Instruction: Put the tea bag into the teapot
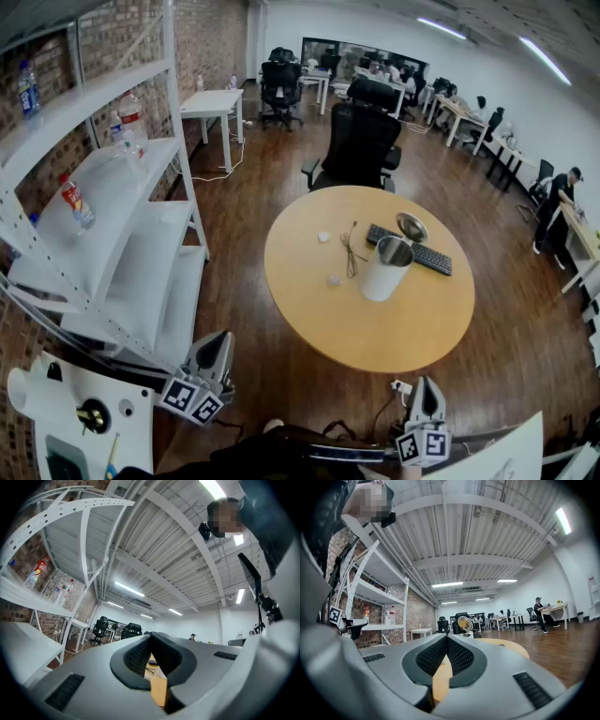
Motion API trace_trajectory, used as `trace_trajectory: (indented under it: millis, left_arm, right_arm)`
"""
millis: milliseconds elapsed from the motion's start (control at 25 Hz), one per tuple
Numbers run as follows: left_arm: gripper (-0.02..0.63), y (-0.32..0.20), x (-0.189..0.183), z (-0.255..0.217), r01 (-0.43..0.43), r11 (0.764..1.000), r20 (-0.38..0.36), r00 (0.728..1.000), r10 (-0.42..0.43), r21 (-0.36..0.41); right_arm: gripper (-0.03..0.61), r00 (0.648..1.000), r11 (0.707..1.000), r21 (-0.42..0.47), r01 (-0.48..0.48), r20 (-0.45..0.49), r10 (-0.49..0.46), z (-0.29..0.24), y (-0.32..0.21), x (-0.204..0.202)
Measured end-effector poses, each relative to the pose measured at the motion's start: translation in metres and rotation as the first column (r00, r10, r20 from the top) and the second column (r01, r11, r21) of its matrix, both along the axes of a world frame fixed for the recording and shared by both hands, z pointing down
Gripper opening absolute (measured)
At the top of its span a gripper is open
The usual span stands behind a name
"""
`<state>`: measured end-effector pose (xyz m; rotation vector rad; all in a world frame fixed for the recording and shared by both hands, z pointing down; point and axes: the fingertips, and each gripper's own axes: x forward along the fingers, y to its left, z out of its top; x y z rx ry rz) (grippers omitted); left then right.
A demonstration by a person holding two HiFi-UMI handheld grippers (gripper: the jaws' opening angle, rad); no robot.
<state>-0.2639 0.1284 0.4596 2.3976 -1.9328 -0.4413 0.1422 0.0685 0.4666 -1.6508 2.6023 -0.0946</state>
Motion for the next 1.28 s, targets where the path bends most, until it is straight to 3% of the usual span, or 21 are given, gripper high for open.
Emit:
trace_trajectory:
  millis: [120,280,560,680,840,1280]
  left_arm:
    - [0.0,-0.009,-0.008,0.002,-0.025,1.0,-0.006,1.0,0.025,-0.004]
    - [0.0,-0.017,-0.014,0.005,-0.064,0.998,-0.001,0.998,0.064,-0.011]
    - [0.0,-0.038,-0.017,0.01,-0.083,0.996,-0.013,0.996,0.083,-0.029]
    - [0.0,-0.054,-0.012,0.01,-0.078,0.996,0.0,0.997,0.078,-0.031]
    - [0.0,-0.077,0.001,0.004,-0.057,0.998,0.01,0.998,0.057,-0.025]
    - [0.0,-0.157,0.055,-0.017,0.014,1.0,0.059,0.998,-0.014,0.002]
  right_arm:
    - [0.009,1.0,1.0,0.001,-0.012,0.026,0.012,-0.006,-0.003,-0.012]
    - [0.009,0.99,0.999,-0.026,-0.036,0.137,0.039,0.007,0.0,-0.007]
    - [0.009,0.991,0.996,-0.028,-0.087,0.099,0.089,-0.003,-0.008,-0.007]
    - [0.009,0.984,0.997,-0.044,-0.071,0.161,0.077,0.012,-0.022,0.005]
    - [0.009,0.971,0.997,-0.041,-0.063,0.227,0.071,0.009,-0.054,0.02]
    - [0.009,0.984,0.997,0.018,0.07,0.164,-0.072,-0.007,-0.173,0.04]
